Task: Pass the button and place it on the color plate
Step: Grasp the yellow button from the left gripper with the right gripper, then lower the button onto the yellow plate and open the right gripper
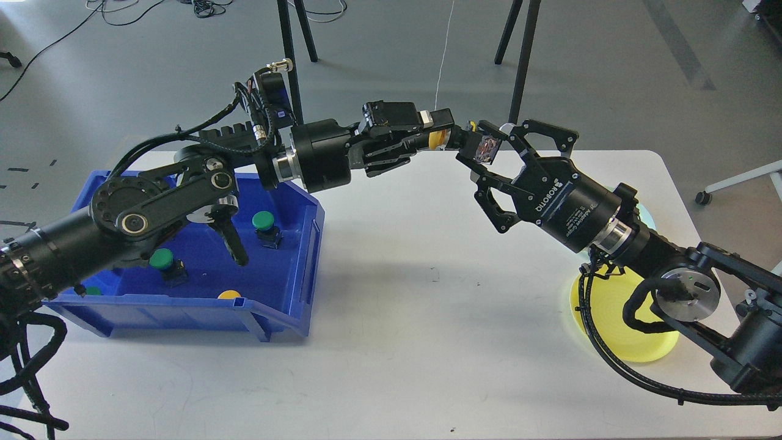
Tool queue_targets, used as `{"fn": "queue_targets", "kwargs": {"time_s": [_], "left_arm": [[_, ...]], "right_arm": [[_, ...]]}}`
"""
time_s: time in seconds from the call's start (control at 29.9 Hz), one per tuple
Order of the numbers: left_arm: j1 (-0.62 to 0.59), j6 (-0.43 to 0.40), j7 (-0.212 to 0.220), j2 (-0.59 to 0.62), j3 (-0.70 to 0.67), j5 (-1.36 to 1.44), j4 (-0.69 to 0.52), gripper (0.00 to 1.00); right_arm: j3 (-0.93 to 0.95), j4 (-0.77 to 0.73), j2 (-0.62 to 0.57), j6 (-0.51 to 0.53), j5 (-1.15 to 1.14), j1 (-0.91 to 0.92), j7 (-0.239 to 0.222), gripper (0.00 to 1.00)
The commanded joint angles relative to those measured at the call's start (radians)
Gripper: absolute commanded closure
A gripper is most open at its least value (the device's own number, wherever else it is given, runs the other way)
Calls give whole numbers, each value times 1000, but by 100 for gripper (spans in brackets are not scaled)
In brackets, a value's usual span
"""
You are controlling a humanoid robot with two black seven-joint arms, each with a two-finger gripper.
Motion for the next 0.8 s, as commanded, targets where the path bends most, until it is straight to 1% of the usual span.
{"fn": "queue_targets", "kwargs": {"time_s": [0.0, 0.07, 0.1, 0.17, 0.2, 0.23, 0.27, 0.37, 0.43, 0.53, 0.67, 0.77], "left_arm": [[0, 0, 1, 0, 0, 0, 0, 93], [0, 0, 1, 0, 0, 0, 0, 91], [0, 0, 1, 0, 0, 0, 0, 88], [0, 0, 1, 0, 0, -3, 0, 72], [0, 0, 1, 0, -1, -6, 0, 62], [0, 0, 1, 0, -1, -10, 0, 46], [0, 0, 1, 0, -1, -10, 0, 44], [0, 0, 1, -3, -3, -10, 0, 39], [0, 0, 1, -3, -3, -12, 0, 38], [0, 0, 1, -3, -3, -12, 0, 37], [0, 0, 1, -3, -3, -12, 0, 36], [2, 0, 1, -3, -3, -12, 0, 36]], "right_arm": [[3, 0, 0, -16, 0, 0, -1, 99], [3, 2, -3, -18, 0, 0, -1, 99], [3, 3, -6, -18, 0, 0, -1, 99], [3, 3, -11, -19, 0, 0, -1, 99], [5, 5, -14, -19, 0, -1, -1, 99], [5, 6, -17, -21, 0, -3, -1, 99], [10, 8, -20, -22, 0, -7, -1, 99], [16, 12, -49, -42, 0, -24, -1, 99], [23, 23, -72, -47, 0, -52, -1, 99], [66, 38, -75, -52, 0, -116, -1, 99], [201, 49, -85, -93, 5, -269, -1, 99], [316, 55, -74, -157, 14, -432, -1, 99]]}}
